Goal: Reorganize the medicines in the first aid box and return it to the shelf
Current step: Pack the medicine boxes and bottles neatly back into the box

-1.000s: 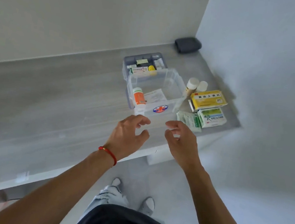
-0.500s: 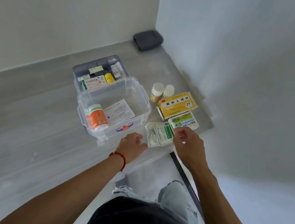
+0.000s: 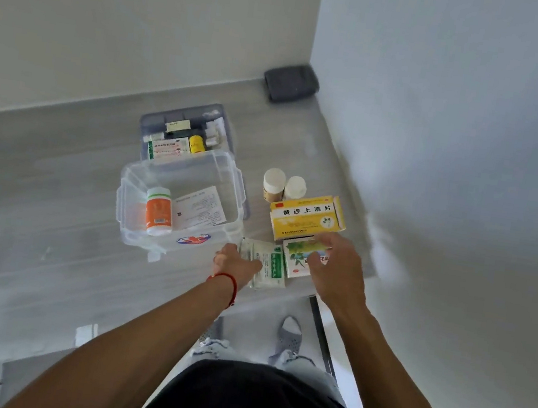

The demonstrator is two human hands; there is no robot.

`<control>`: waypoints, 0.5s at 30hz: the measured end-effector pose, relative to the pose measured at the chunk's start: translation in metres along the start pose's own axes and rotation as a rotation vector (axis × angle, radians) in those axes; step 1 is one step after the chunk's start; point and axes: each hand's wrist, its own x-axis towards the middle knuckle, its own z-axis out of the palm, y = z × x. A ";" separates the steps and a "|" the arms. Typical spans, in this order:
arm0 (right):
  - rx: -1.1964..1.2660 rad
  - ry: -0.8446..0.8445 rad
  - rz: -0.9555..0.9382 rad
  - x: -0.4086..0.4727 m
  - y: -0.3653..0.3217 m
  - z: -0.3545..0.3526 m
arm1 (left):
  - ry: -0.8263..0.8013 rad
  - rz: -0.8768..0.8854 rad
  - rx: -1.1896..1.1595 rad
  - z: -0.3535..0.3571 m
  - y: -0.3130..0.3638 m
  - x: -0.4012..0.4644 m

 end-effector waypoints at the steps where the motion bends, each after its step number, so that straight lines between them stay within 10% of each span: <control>1: -0.040 0.016 -0.023 0.007 0.002 -0.002 | 0.021 -0.012 -0.018 0.002 0.002 -0.002; 15: -0.636 -0.263 -0.400 0.103 0.006 -0.018 | 0.249 0.274 -0.104 -0.015 -0.012 -0.053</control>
